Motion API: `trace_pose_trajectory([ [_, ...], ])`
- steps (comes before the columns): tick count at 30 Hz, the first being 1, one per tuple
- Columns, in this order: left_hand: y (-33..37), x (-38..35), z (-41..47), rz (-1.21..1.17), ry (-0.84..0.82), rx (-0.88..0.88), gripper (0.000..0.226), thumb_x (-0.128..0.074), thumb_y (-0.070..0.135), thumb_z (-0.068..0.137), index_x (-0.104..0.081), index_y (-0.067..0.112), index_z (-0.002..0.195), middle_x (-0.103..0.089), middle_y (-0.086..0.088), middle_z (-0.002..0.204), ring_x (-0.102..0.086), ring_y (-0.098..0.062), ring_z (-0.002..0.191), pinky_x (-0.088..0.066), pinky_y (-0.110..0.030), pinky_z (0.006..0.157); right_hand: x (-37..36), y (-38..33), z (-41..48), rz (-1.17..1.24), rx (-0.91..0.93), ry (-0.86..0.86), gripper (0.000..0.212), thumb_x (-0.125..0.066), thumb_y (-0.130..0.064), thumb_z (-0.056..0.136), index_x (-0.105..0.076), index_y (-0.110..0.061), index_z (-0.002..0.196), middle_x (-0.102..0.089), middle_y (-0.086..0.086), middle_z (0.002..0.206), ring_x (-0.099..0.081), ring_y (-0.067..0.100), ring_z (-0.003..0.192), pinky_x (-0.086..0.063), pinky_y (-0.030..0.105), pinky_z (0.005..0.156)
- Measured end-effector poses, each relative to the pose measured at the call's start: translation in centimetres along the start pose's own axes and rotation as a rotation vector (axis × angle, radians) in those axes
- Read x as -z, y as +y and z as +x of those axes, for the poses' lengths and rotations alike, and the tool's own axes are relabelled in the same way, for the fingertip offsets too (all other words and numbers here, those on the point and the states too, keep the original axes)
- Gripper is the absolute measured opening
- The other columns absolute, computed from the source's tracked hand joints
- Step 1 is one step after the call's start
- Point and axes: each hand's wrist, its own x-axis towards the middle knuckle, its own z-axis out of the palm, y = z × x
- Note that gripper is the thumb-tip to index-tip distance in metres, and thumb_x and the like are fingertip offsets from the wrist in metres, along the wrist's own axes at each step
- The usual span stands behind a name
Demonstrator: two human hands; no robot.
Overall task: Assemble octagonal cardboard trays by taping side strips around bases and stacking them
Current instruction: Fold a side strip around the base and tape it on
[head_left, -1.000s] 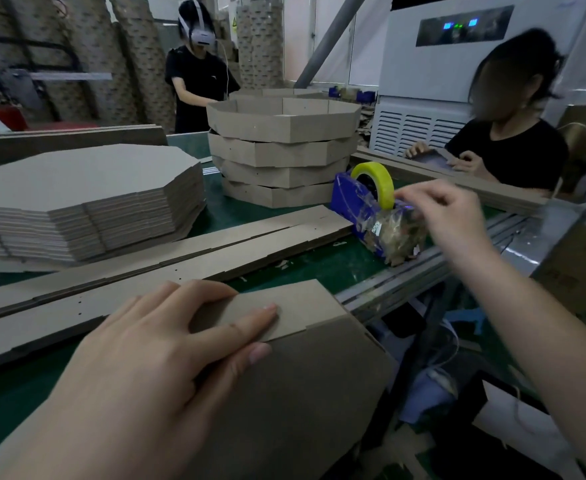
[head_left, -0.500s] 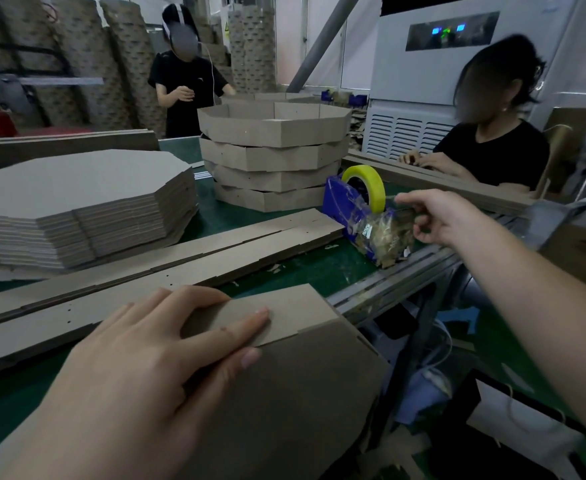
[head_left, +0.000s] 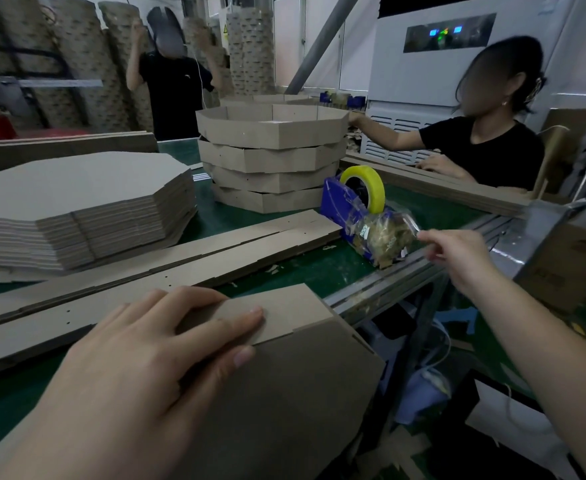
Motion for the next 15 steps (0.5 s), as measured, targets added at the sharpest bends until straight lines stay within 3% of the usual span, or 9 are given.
trace_pose_trajectory([
  [3,-0.1,0.1,0.0,-0.002,-0.008,-0.007,0.040,-0.038,0.054,0.090,-0.065,0.043,0.117,-0.063,0.012,0.108,-0.064,-0.022,0.093,-0.053,-0.044,0.068,1.3,-0.6,-1.3,-0.491,0.061,0.147,0.012,-0.072,-0.017,0.084,-0.071,-0.010,0.074,-0.068,0.008,0.079,-0.062,0.025,0.086,-0.045,0.036,0.077],
  [7,0.2,0.0,0.1,-0.003,0.023,-0.004,0.034,-0.041,0.052,0.088,-0.068,0.039,0.103,-0.062,0.015,0.105,-0.064,-0.020,0.090,-0.054,-0.043,0.067,0.4,-3.5,-6.4,-0.554,0.374,0.115,0.009,-0.073,-0.024,0.083,-0.070,-0.018,0.077,-0.060,0.000,0.089,-0.056,0.021,0.089,-0.042,0.033,0.077],
  [9,0.3,-0.1,0.2,0.003,0.031,-0.008,0.031,-0.043,0.051,0.088,-0.069,0.037,0.096,-0.063,0.014,0.103,-0.065,-0.020,0.088,-0.054,-0.042,0.066,-1.0,-5.6,-10.6,-0.432,0.458,-0.008,0.009,-0.074,-0.025,0.080,-0.067,-0.022,0.074,-0.053,-0.007,0.083,-0.050,0.012,0.081,-0.037,0.025,0.072],
  [12,0.4,0.0,0.1,0.009,0.034,-0.010,0.031,-0.043,0.050,0.088,-0.069,0.035,0.096,-0.063,0.013,0.103,-0.065,-0.020,0.089,-0.054,-0.043,0.064,-2.6,-7.6,-18.2,-0.091,0.528,-0.319,0.009,-0.077,-0.033,0.074,-0.071,-0.026,0.074,-0.057,-0.008,0.069,-0.051,0.006,0.067,-0.042,0.017,0.063],
  [15,0.3,0.1,0.1,0.014,0.029,-0.022,0.032,-0.041,0.047,0.088,-0.069,0.035,0.099,-0.063,0.012,0.105,-0.064,-0.021,0.089,-0.054,-0.044,0.063,-4.5,-7.5,-24.1,0.297,0.347,-0.536,0.021,-0.075,-0.035,0.068,-0.073,-0.016,0.074,-0.056,-0.009,0.053,-0.047,-0.002,0.048,-0.037,0.009,0.047],
])
